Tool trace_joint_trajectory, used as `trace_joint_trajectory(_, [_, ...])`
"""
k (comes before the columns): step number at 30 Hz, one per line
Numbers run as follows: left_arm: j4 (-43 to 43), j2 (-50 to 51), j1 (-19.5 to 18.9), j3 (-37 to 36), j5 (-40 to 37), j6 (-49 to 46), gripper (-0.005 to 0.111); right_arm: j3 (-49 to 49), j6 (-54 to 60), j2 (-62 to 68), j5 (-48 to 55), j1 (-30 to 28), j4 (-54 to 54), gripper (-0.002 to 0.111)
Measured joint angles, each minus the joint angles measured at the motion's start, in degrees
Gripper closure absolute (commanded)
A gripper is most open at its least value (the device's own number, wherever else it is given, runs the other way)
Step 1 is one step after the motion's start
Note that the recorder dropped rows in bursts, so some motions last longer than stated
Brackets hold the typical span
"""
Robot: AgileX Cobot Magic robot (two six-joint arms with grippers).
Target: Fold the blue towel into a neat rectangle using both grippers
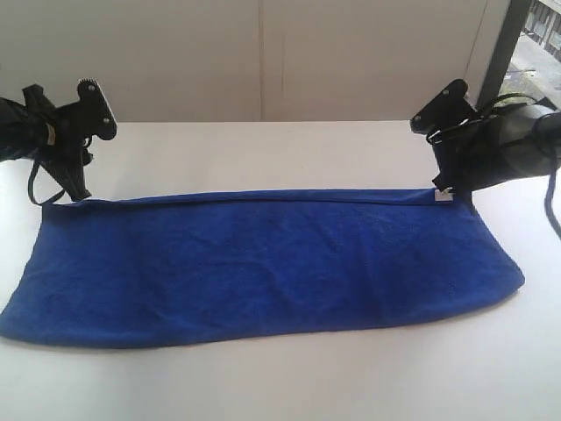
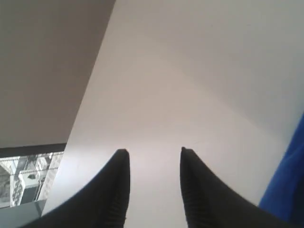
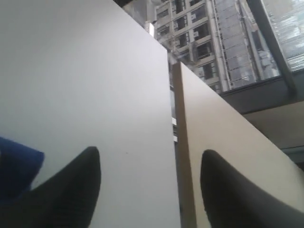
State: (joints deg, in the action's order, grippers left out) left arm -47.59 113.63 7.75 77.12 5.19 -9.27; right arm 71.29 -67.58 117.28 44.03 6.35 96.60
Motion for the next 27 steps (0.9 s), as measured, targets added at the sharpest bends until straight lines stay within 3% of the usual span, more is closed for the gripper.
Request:
trace_joint_trajectory(1, [0.0, -0.47, 0.0, 0.59, -1.75, 0.0, 0.07, 0.0, 1.24, -0.82, -1.88, 0.0, -1.85, 0.059])
trace_joint_trajectory(2, [0.0, -0.95, 0.0, 0.98, -3.06, 0.0, 0.08, 0.0, 3.23, -1.51, -3.99, 0.0, -3.68, 0.067])
trace_joint_trajectory(6, [4.62, -4.42, 0.41, 1.28, -13.98, 2.1, 0.106, 0.0, 22.85, -6.84, -13.81, 0.0, -23.27, 0.088])
trace_joint_trajectory(11, [21.29, -8.23, 3.17, 1.38, -28.83, 0.71, 0.107, 0.0, 54.31, -12.74, -11.97, 0.0, -56.88, 0.108])
trace_joint_trajectory(16, [47.59, -8.93, 7.02, -0.4, -45.15, -19.86, 0.107, -1.44, 69.61, -13.96, -2.36, 0.0, -75.7, 0.108])
trace_joint_trajectory(22, [52.25, -8.93, 7.77, -13.36, -40.19, -21.04, 0.107, -9.82, 71.27, -12.75, -4.71, 0.0, -80.34, 0.108])
trace_joint_trajectory(27, [52.49, -9.43, 7.77, -18.76, -34.36, -20.82, 0.107, -13.09, 71.4, -12.63, -6.34, 0.0, -80.84, 0.108])
